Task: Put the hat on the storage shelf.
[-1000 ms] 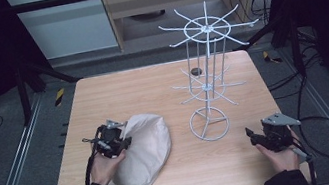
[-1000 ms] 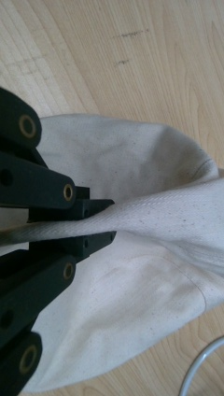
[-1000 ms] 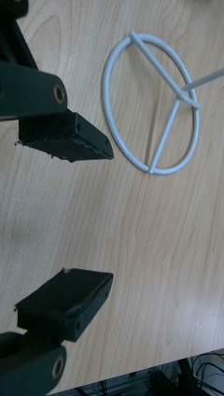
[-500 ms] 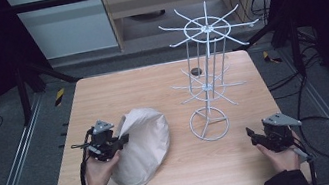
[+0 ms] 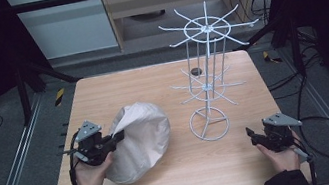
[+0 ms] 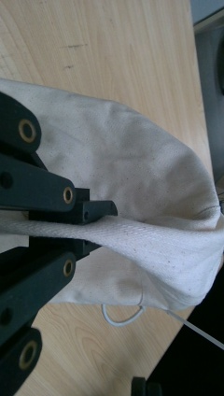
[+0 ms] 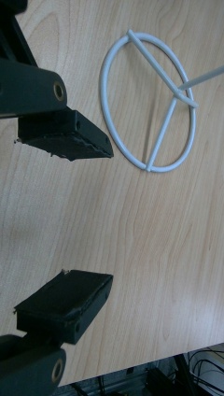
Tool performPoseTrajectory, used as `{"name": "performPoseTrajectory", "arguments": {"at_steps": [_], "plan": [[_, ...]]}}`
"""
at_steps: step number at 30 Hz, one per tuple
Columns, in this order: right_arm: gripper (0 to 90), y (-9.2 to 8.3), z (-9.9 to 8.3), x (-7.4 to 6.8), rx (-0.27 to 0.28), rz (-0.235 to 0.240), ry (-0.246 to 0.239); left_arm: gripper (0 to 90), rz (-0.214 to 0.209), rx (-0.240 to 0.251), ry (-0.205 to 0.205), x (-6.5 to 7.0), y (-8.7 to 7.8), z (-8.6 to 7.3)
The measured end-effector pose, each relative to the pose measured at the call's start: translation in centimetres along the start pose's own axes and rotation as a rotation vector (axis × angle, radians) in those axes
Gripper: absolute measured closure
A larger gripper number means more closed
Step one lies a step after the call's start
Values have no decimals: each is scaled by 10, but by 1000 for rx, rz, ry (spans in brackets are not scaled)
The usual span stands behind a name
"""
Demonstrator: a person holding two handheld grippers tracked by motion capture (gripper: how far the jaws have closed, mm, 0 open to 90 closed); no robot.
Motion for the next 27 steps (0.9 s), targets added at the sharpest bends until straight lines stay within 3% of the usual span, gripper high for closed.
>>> {"name": "performPoseTrajectory", "arguments": {"at_steps": [12,18,27], "plan": [[327,0,0,0,2,0,1,886,-11,144,-12,3,-32,17],[327,0,0,0,3,-1,-1,886,-31,194,-27,3,-45,23],[326,0,1,0,17,6,-6,887,-25,261,-18,8,-56,29]]}}
Point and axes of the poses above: each handheld gripper's, and its own axes: y roughly forward along the jaws, z roughly out of its top, x roughly to its right, the point moved 5 cm from there along y, roughly forward along the jaws, and after that the axes turned 4 degrees about y, right-handed, at the moved point
